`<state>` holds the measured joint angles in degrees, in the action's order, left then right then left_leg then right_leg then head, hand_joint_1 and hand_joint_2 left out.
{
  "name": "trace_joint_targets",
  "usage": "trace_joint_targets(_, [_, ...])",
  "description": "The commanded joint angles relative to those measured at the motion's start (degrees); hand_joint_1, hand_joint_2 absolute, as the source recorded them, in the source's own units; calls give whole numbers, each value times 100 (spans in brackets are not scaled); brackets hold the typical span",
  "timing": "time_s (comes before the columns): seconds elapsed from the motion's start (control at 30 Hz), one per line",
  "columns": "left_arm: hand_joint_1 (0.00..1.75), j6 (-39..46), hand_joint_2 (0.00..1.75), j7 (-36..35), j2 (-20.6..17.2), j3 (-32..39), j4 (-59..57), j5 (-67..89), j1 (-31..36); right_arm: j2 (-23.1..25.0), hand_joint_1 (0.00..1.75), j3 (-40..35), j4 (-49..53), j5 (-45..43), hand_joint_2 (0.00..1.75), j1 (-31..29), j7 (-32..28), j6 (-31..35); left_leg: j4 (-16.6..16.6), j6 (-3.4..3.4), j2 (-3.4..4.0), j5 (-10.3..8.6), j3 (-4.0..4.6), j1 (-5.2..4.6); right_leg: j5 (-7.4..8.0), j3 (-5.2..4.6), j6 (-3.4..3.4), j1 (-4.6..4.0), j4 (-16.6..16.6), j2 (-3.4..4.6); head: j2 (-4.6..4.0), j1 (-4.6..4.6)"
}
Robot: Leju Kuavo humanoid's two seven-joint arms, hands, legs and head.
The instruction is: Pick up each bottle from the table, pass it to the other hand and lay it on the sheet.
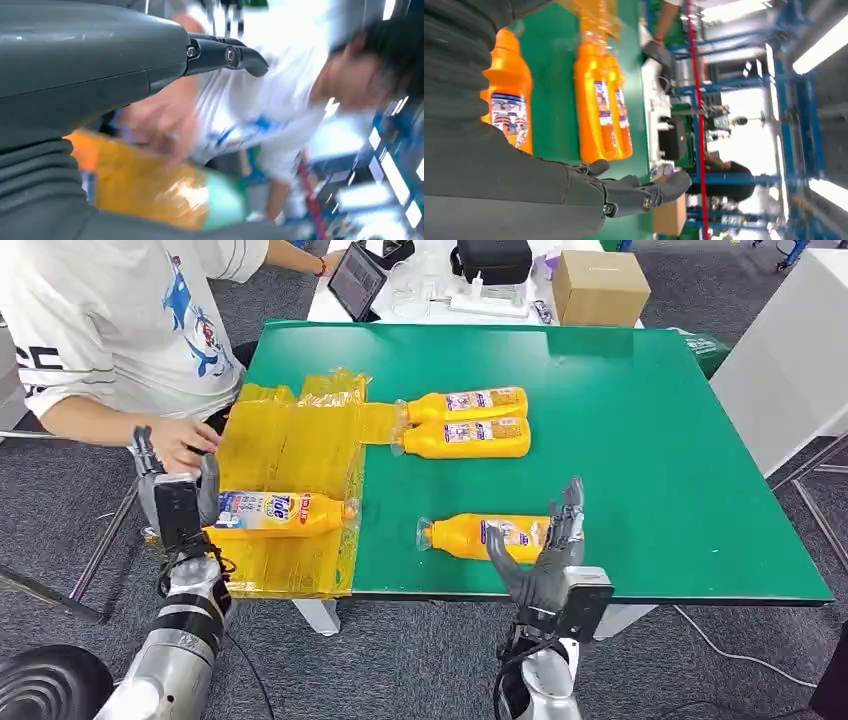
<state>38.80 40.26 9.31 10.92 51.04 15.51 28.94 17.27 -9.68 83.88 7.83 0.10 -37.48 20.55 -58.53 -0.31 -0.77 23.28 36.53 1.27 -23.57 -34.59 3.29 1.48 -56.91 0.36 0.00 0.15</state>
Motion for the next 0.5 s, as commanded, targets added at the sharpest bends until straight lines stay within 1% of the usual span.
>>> trace_joint_targets(0.03, [0, -174, 175, -26, 106, -917, 1502, -648, -376, -963, 0, -564, -1165, 1409, 175, -582, 707, 60, 4, 15, 3, 7, -20, 6, -2, 29, -13, -11, 18, -8, 0, 2])
trace_joint_targets(0.07, [0, -196, 175, -26, 113, -922, 1532, -682, -384, -1020, 0, -583, -1195, 1513, 175, -609, 751, 50, 5, 14, 0, 5, -18, 4, -1, 28, -10, -8, 18, -8, 0, 2])
trace_joint_targets(0.1, [0, -661, 175, -26, 188, -879, 1662, -1051, -524, -1301, 0, -551, -1296, 2155, 175, -742, 1132, 68, 4, 11, -1, 4, -12, 4, 1, 22, -7, -6, 15, -3, 0, 4])
trace_joint_targets(0.13, [0, -1116, 175, -26, 282, -753, 1478, -1368, -557, -1438, 0, -473, -1346, 2379, 175, -809, 1302, -17, 5, 16, 5, 8, -19, 6, 0, 31, -13, -11, 20, 0, 0, 0])
trace_joint_targets(0.17, [0, -1313, 175, -26, 333, -701, 1170, -1414, -564, -1574, 0, -401, -1376, 2605, 175, -881, 1398, -39, 6, 15, 3, 6, -18, 0, 1, 29, -8, -4, 19, 0, 0, 0])
trace_joint_targets(0.2, [0, -1577, 175, -93, 384, -703, 965, -1478, -668, -1757, 0, -320, -1460, 2840, 175, -982, 1655, -202, 8, 12, -4, 3, -17, -2, 2, 26, -4, -1, 18, -5, 0, 2])
trace_joint_targets(0.27, [0, -1894, 175, -26, 462, -709, 747, -1572, -851, -1934, 0, -136, -1531, 2995, 175, -1098, 1763, -294, 19, 22, -6, 5, -41, -3, 0, 57, -13, -4, 36, -14, 0, 2])
trace_joint_targets(0.3, [0, -1904, 175, -26, 468, -711, 760, -1573, -866, -1948, 0, -121, -1533, 2998, 175, -1104, 1764, -302, 11, 13, -13, 1, -21, -11, 0, 34, -3, 8, 19, -13, 0, 0])
trace_joint_targets(0.33, [0, -1978, 175, -26, 503, -700, 720, -1629, -948, -2047, 0, -147, -1599, 3163, 175, -1164, 1882, -465, 14, 18, -5, 5, -32, -9, 0, 46, -8, 4, 27, -10, 0, 0])
trace_joint_targets(0.37, [0, -2041, 175, -26, 516, -767, 767, -1563, -1047, -2113, 0, -117, -1620, 3277, 175, -1214, 1971, -471, 7, 15, -4, 6, -19, -11, 0, 29, -4, 6, 17, -7, 0, 0])
trace_joint_targets(0.4, [0, -2040, 175, -26, 513, -859, 825, -1392, -1145, -2270, 0, -183, -1727, 3446, 175, -1339, 2122, -720, 4, 12, -7, 6, -14, -11, 0, 24, -1, 7, 13, -8, 0, 4])
trace_joint_targets(0.43, [0, -2034, 175, -26, 526, -869, 866, -1367, -1190, -2314, 0, -153, -1767, 3446, 175, -1406, 2130, -755, 9, 22, 2, 14, -37, -7, -3, 50, -13, -1, 27, -7, 0, 2])
trace_joint_targets(0.47, [0, -2033, 175, -26, 529, -869, 873, -1363, -1197, -2327, 0, -143, -1784, 3442, 175, -1430, 2130, -773, 4, 15, 2, 10, -21, -11, 0, 27, -5, 6, 15, -1, 0, -2])
trace_joint_targets(0.5, [0, -2033, 175, -26, 529, -869, 873, -1363, -1197, -2327, 0, -143, -1784, 3442, 175, -1430, 2130, -773, 5, 17, 0, 12, -27, -10, -2, 35, -10, 4, 18, -5, 0, 2])
